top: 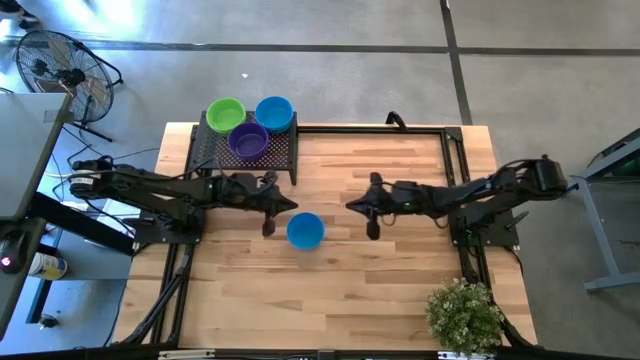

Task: Pick & Place Mini bowls
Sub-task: Stack the blue bowl on top of the blue bowl on the shelf

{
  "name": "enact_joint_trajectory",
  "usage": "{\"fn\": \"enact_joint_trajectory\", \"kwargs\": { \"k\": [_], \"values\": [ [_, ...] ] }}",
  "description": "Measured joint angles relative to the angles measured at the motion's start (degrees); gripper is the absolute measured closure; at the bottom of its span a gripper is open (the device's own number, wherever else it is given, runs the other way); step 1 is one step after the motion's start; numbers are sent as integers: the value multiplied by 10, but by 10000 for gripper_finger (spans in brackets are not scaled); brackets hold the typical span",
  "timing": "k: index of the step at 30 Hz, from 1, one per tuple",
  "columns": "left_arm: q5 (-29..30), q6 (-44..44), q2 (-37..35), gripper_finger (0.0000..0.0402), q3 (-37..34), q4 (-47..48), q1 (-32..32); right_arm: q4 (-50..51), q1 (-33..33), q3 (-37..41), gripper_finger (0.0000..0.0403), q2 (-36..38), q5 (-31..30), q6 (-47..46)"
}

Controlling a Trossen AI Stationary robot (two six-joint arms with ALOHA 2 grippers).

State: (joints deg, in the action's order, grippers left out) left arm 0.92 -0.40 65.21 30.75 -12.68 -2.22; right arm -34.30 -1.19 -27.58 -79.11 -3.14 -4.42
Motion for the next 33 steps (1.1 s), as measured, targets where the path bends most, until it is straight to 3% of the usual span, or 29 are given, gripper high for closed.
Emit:
{"fn": "enact_joint_trajectory", "kwargs": {
  "k": [5,11,17,27,33],
  "values": [
    [-3,-16,3,397,62,124,0,-67,1,58,397,37,-3,0],
    [-4,-48,11,395,128,240,1,-77,1,74,401,50,-4,14],
    [-1,-76,57,360,190,362,25,-76,1,75,399,50,-3,23],
    [27,-91,176,255,290,416,119,-68,1,75,400,50,1,19],
    [27,-96,258,227,329,416,138,-66,1,75,401,50,1,25]
  ]
}}
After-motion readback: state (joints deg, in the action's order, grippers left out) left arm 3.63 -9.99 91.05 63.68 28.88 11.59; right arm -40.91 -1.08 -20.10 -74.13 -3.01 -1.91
